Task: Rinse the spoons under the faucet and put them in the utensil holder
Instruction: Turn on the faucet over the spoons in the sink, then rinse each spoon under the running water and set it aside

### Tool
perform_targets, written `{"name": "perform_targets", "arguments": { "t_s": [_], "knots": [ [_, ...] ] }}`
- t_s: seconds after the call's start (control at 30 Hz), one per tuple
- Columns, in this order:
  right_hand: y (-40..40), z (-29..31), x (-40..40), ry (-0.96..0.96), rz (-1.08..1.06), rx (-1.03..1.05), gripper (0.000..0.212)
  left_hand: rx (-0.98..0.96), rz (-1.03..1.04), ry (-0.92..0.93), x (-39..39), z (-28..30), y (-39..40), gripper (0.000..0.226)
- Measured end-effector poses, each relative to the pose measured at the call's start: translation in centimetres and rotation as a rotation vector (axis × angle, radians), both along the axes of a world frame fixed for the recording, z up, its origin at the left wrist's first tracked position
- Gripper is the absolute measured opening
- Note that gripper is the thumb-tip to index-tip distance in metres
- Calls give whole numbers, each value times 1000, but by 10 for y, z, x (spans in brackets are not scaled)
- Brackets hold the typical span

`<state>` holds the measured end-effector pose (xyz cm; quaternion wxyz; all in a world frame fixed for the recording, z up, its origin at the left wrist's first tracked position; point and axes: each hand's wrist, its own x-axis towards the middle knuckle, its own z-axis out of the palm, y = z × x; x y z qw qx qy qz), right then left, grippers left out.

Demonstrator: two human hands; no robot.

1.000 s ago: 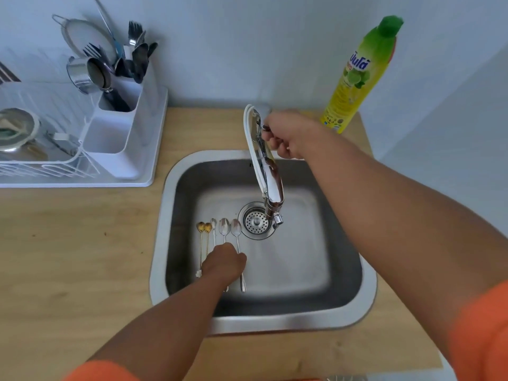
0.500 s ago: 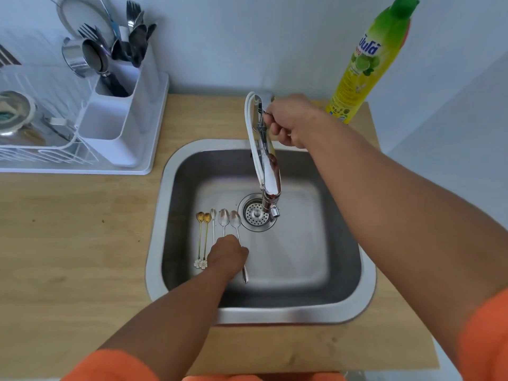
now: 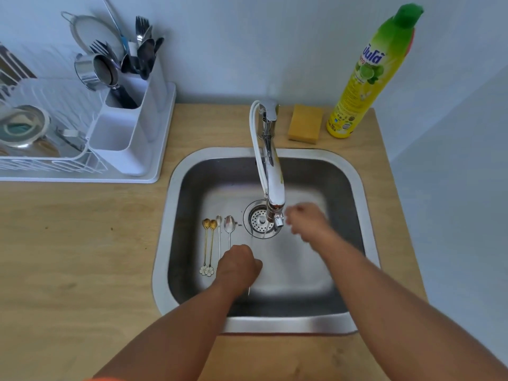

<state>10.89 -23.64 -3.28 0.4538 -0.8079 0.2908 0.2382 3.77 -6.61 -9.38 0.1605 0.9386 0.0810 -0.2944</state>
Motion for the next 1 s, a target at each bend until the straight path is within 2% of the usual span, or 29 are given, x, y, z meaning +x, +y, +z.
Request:
{"name": "perform_targets", "arguments": {
  "t_s": [0.13, 0.3, 0.43, 0.5, 0.57, 0.7, 0.8, 0.9, 1.0],
  "knots": [
    [26, -33, -38, 174, 115, 120, 25, 84, -129, -52, -2, 5, -12, 25],
    [45, -49, -45, 117, 111, 82, 23, 77, -262, -113, -3, 9, -22, 28],
    [39, -51, -41, 131, 115, 109, 16, 30, -256, -163, -4, 12, -14, 40],
    [34, -49, -40, 133, 82, 173, 15, -39, -140, -169, 1, 13, -6, 47],
    [30, -46, -41, 146, 25, 289, 18, -167, 54, -128, 10, 12, 0, 40],
    [26, -38, -49, 159, 39, 406, 26, -626, 530, 1, 31, 15, -1, 16],
    [25, -34, -54, 146, 49, 473, 27, -844, 647, 52, 38, 15, -6, 16],
    [22, -34, -60, 129, 10, 541, 30, -935, 760, 22, 38, 13, -12, 14],
    [20, -34, -65, 108, -30, 550, 31, -905, 819, -27, 35, 12, -22, 14]
  ]
}}
